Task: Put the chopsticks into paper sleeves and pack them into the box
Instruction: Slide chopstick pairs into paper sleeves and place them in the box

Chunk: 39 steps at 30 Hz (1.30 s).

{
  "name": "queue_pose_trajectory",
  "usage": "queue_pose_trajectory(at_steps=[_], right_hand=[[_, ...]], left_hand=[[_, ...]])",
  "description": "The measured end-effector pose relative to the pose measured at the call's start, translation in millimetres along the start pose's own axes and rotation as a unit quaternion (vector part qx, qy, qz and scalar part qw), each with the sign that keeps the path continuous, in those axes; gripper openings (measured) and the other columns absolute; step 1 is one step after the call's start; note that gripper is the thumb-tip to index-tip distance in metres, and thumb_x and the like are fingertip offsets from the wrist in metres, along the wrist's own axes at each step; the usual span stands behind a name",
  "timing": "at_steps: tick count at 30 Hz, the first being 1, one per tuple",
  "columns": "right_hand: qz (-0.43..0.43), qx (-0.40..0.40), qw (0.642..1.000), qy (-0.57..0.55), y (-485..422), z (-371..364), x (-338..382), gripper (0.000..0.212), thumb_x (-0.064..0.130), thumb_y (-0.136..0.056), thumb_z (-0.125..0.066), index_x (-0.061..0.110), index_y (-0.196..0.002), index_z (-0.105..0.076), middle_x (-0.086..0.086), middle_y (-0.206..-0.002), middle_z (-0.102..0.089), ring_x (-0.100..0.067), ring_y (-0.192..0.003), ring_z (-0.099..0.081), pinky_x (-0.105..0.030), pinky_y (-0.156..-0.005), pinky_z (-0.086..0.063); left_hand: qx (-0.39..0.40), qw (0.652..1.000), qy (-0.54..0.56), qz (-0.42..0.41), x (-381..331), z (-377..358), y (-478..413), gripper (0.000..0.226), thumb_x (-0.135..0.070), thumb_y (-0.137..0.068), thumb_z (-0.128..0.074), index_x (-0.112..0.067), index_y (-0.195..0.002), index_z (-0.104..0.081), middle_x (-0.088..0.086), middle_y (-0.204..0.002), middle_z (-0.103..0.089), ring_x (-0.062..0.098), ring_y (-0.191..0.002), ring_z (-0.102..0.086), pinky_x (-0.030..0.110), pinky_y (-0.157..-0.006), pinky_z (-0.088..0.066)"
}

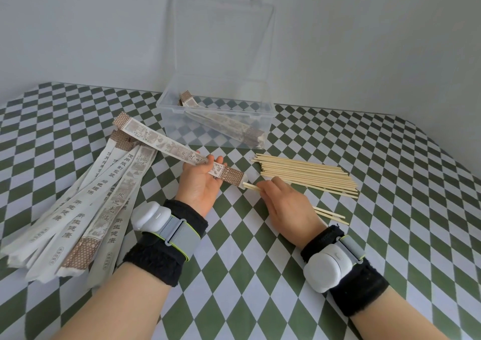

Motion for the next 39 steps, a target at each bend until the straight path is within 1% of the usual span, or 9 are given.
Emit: queue_pose_trajectory(at_steps=[3,6,12,21,24,26,31,36,39], right_hand=[[-0.014,0.013,1.0,0.021,-0.6,-2.8,-3.5,0.029,0.013,-0.096,-0.04,0.013,-0.123,-0.052,-0.008,-0.091,-0.053,-0.022,-0.069,-0.046,-0.035,-0.055,-0.04],[-0.035,0.022,0.998,0.037,-1.1,-2.6,-3.7,0.032,0.011,-0.097,-0.038,0.016,-0.127,-0.047,-0.006,-0.092,-0.05,-0.023,-0.07,-0.048,-0.035,-0.056,-0.041],[-0.048,0.03,0.997,0.047,-1.0,-2.7,-4.5,0.03,0.013,-0.097,-0.036,0.016,-0.125,-0.047,-0.005,-0.094,-0.05,-0.019,-0.072,-0.045,-0.032,-0.057,-0.041],[-0.05,0.039,0.997,0.031,-1.6,-2.0,-3.7,0.03,0.012,-0.097,-0.036,0.014,-0.124,-0.048,-0.005,-0.097,-0.051,-0.019,-0.074,-0.045,-0.031,-0.062,-0.043],[-0.043,0.033,0.998,0.018,-1.7,-1.7,-3.0,0.03,0.014,-0.097,-0.035,0.015,-0.124,-0.049,-0.005,-0.098,-0.053,-0.019,-0.076,-0.047,-0.031,-0.063,-0.042],[-0.044,0.029,0.999,0.014,-2.0,-2.1,-3.4,0.03,0.015,-0.098,-0.035,0.016,-0.124,-0.049,-0.005,-0.097,-0.053,-0.019,-0.076,-0.047,-0.03,-0.063,-0.042],[-0.05,0.027,0.998,0.01,-1.8,-1.4,-4.0,0.03,0.014,-0.098,-0.035,0.015,-0.124,-0.049,-0.006,-0.1,-0.055,-0.022,-0.081,-0.051,-0.03,-0.065,-0.043],[-0.035,-0.006,0.999,0.005,-2.8,-2.0,-3.7,0.028,0.012,-0.097,-0.039,0.01,-0.12,-0.053,-0.01,-0.095,-0.054,-0.025,-0.075,-0.05,-0.033,-0.059,-0.041],[-0.02,-0.021,1.0,-0.004,-2.6,-3.0,-4.0,0.027,0.01,-0.095,-0.043,0.007,-0.12,-0.054,-0.011,-0.093,-0.055,-0.025,-0.072,-0.05,-0.033,-0.055,-0.039]], left_hand=[[0.013,1.0,-0.005,0.017,0.1,-2.6,2.2,0.051,0.013,-0.093,-0.035,-0.015,-0.134,-0.029,0.008,-0.099,-0.042,0.02,-0.097,-0.053,0.038,-0.085,-0.047],[0.015,1.0,-0.011,0.019,0.2,-4.8,3.8,0.056,0.014,-0.093,-0.033,-0.014,-0.141,-0.025,0.008,-0.097,-0.042,0.02,-0.097,-0.053,0.04,-0.088,-0.045],[0.033,0.999,-0.017,0.017,-1.2,-8.0,8.3,0.06,0.015,-0.092,-0.032,-0.012,-0.144,-0.02,0.009,-0.098,-0.042,0.02,-0.096,-0.053,0.039,-0.079,-0.048],[0.057,0.998,-0.02,-0.001,0.1,-7.6,8.2,0.064,0.018,-0.09,-0.031,-0.01,-0.146,-0.017,0.009,-0.098,-0.041,0.02,-0.094,-0.055,0.04,-0.082,-0.049],[0.065,0.998,-0.02,0.002,0.6,-7.4,6.8,0.053,0.018,-0.09,-0.031,-0.015,-0.132,-0.03,0.008,-0.097,-0.042,0.021,-0.094,-0.056,0.039,-0.083,-0.049],[0.068,0.997,-0.02,0.007,1.2,-7.1,5.9,0.045,0.018,-0.09,-0.031,-0.014,-0.121,-0.032,0.008,-0.096,-0.043,0.021,-0.093,-0.057,0.04,-0.084,-0.049],[0.073,0.997,-0.022,0.005,1.0,-5.6,5.0,0.043,0.018,-0.09,-0.032,-0.013,-0.119,-0.033,0.009,-0.096,-0.045,0.021,-0.094,-0.058,0.042,-0.087,-0.049],[0.085,0.996,-0.028,0.016,1.2,-4.8,4.3,0.041,0.017,-0.09,-0.032,-0.012,-0.119,-0.033,0.009,-0.097,-0.047,0.023,-0.098,-0.058,0.042,-0.09,-0.051],[0.102,0.993,-0.042,0.036,2.2,-4.9,5.1,0.039,0.015,-0.091,-0.034,-0.011,-0.119,-0.036,0.01,-0.1,-0.052,0.024,-0.102,-0.06,0.039,-0.081,-0.056]])
Point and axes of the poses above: each hand's wrist, its own y-axis away from the middle knuckle, its own z-axis out of the back of the hand, x = y × z, the point moved 1 cm from there along -y, towards the middle knuckle
